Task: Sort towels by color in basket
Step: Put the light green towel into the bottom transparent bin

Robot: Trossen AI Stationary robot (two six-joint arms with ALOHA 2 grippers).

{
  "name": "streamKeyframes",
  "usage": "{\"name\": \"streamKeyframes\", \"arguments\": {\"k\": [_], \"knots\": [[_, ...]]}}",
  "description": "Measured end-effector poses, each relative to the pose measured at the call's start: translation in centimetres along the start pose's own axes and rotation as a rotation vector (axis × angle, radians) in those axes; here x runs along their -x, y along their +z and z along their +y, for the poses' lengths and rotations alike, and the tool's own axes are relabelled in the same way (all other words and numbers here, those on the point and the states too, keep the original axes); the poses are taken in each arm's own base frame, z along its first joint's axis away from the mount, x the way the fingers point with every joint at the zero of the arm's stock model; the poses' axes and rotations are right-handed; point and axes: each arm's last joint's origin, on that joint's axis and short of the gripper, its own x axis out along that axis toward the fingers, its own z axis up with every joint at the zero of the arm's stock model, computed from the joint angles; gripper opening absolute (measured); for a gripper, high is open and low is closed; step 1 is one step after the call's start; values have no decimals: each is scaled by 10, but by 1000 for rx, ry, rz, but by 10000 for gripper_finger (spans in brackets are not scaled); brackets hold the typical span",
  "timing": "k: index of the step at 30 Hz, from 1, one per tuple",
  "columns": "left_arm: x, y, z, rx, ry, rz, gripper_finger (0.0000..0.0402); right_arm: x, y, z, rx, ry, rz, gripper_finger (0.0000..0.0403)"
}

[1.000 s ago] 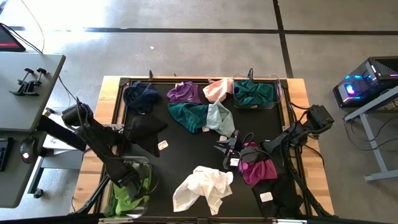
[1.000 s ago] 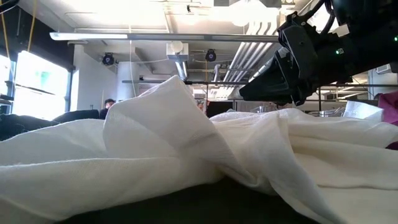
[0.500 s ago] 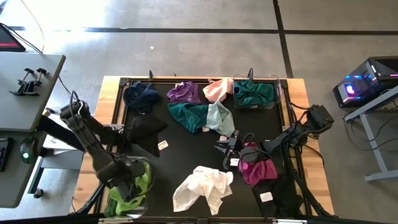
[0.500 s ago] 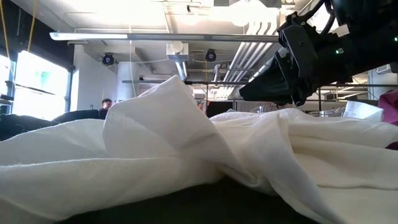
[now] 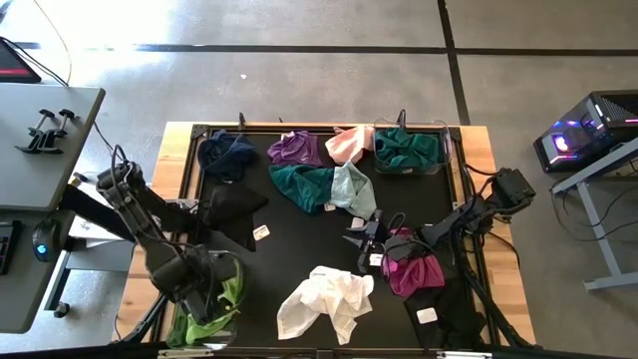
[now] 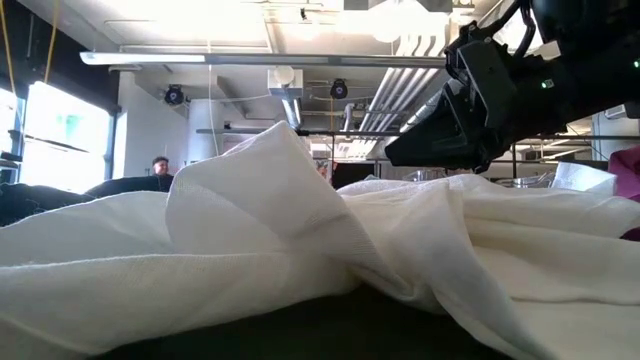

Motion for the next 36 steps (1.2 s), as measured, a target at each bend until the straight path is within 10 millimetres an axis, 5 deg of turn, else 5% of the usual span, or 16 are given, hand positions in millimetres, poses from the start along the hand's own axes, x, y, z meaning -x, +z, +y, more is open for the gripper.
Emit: {"name": "streamKeyframes", "arguments": {"k": [11, 17, 25, 30, 36], "knots": [[-20, -23, -4, 0, -21, -103, 151, 0, 0, -1, 2, -4, 1, 108], [-56, -22, -6, -63, -91, -216, 139, 0, 0, -1, 2, -4, 1, 108], [-111, -33, 24, -32, -15, 46, 102, 0, 0, -1, -5, -5, 2, 108], [-109, -40, 33, -31, 65, 251, 86, 0, 0, -1, -4, -6, 2, 108], [-71, -38, 25, -50, -8, 327, 81, 0, 0, -1, -6, -6, 4, 108]]}}
